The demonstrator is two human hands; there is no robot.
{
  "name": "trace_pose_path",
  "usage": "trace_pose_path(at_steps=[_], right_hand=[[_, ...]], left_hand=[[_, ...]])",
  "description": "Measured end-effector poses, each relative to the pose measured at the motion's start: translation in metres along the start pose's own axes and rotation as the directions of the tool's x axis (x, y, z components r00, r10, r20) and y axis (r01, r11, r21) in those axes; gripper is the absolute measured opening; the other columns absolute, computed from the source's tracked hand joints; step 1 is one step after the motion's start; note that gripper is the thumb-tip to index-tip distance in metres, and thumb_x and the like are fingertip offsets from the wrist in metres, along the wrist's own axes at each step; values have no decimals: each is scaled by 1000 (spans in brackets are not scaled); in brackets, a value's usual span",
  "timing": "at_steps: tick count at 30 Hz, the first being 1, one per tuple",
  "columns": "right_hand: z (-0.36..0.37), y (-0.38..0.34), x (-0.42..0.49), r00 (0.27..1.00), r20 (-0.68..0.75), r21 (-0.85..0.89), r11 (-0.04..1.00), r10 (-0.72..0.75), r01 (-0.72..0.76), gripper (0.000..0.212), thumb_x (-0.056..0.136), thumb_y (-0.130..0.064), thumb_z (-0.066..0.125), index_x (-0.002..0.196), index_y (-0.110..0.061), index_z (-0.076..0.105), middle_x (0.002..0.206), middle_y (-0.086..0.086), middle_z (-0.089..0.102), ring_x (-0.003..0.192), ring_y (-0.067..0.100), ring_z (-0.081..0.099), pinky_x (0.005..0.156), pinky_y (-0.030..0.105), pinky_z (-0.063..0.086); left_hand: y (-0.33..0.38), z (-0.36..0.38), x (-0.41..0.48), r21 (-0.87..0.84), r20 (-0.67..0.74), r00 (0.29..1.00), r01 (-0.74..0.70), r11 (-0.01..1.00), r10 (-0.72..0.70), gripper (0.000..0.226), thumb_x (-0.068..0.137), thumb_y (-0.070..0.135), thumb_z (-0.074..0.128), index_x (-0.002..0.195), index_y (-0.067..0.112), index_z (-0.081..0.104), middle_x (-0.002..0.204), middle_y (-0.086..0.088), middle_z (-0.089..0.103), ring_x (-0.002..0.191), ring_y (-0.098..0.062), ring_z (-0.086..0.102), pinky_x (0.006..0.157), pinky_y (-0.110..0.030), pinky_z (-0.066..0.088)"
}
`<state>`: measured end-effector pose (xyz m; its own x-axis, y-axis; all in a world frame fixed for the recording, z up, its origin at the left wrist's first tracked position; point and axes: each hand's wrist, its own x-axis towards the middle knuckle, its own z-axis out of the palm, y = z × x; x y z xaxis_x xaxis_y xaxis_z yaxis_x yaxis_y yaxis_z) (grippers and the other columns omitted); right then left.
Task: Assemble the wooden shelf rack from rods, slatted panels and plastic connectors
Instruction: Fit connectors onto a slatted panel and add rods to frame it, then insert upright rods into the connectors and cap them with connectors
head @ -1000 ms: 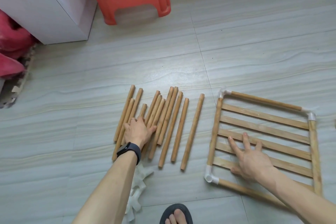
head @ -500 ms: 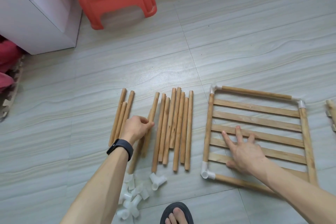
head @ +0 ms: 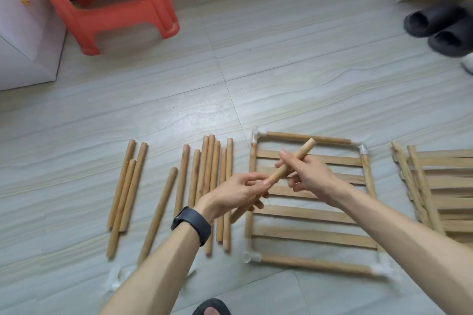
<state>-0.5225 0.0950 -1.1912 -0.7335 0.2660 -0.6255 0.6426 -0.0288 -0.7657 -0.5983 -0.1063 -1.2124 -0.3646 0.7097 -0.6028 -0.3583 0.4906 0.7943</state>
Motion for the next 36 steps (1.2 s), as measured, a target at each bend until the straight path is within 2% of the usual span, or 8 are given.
trace_pose_path(at_steps=[3, 5, 9, 14, 24, 29, 32, 36], right_hand=[[-21, -8, 3, 956, -265, -22, 992, -123, 122, 45, 93, -53, 65, 85, -10, 74, 76, 12, 74, 57, 15, 67, 53, 29, 53], [-36, -16, 3, 904, -378, -62, 980, -200, 191, 42, 93, -52, 65, 86, -11, 73, 70, 5, 75, 62, 16, 74, 58, 30, 60], [-48, -30, 0, 805, -462, -164, 928, -373, 336, 28, 93, -46, 67, 95, -19, 68, 75, -8, 76, 69, 11, 76, 70, 33, 63], [-41, -38, -6, 714, -464, -316, 851, -524, 419, 27, 94, -52, 65, 96, -25, 64, 79, -14, 75, 73, 5, 75, 80, 42, 61], [5, -52, 8, 679, -369, -436, 764, -634, 477, 25, 98, -46, 61, 99, -21, 60, 76, -12, 71, 75, 6, 73, 78, 29, 57], [11, -69, 19, 694, -284, -550, 706, -661, 447, 30, 99, -39, 60, 106, -10, 60, 86, -2, 72, 81, 20, 73, 85, 36, 53], [15, -82, 19, 710, -119, -635, 603, -694, 483, 24, 98, -34, 61, 102, -10, 59, 76, -11, 69, 73, 10, 69, 77, 28, 51], [36, -79, 10, 646, 171, -667, 395, -744, 632, 18, 98, -22, 62, 97, -7, 54, 84, 1, 69, 72, 24, 68, 72, 44, 53]], left_hand=[[-2, 21, 26, 22, -266, 957, -110, 994, 112, 33, 96, 55, 58, 117, 32, 71, 102, 11, 72, 96, -9, 66, 73, -15, 49], [-13, 22, 46, 376, -485, 856, 19, 926, 180, 50, 101, 53, 48, 141, 25, 54, 140, 3, 56, 132, -20, 49, 102, -26, 42], [-51, 27, 68, 754, -438, 879, 246, 609, 188, 67, 108, 36, 30, 161, 13, -4, 170, -6, 0, 156, -21, -1, 126, -43, 9], [-102, 58, 55, 796, -483, 822, 268, 543, 303, 61, 109, 26, 18, 159, 9, -12, 169, -7, -7, 155, -20, -10, 124, -35, -14], [-124, 74, 47, 794, -501, 811, 293, 532, 301, 62, 107, 31, 11, 154, 15, -26, 167, -1, -17, 153, -18, -19, 117, -40, -25], [-125, 74, 49, 778, -513, 803, 286, 559, 303, 63, 106, 30, 12, 152, 18, -30, 166, 1, -21, 152, -17, -22, 115, -42, -28], [-124, 75, 49, 775, -522, 797, 295, 558, 304, 65, 108, 27, 17, 151, 17, -31, 166, 1, -21, 153, -18, -21, 116, -43, -27], [-123, 77, 49, 775, -531, 791, 309, 552, 302, 67, 108, 26, 18, 150, 17, -33, 167, 1, -20, 153, -18, -20, 117, -45, -25]])
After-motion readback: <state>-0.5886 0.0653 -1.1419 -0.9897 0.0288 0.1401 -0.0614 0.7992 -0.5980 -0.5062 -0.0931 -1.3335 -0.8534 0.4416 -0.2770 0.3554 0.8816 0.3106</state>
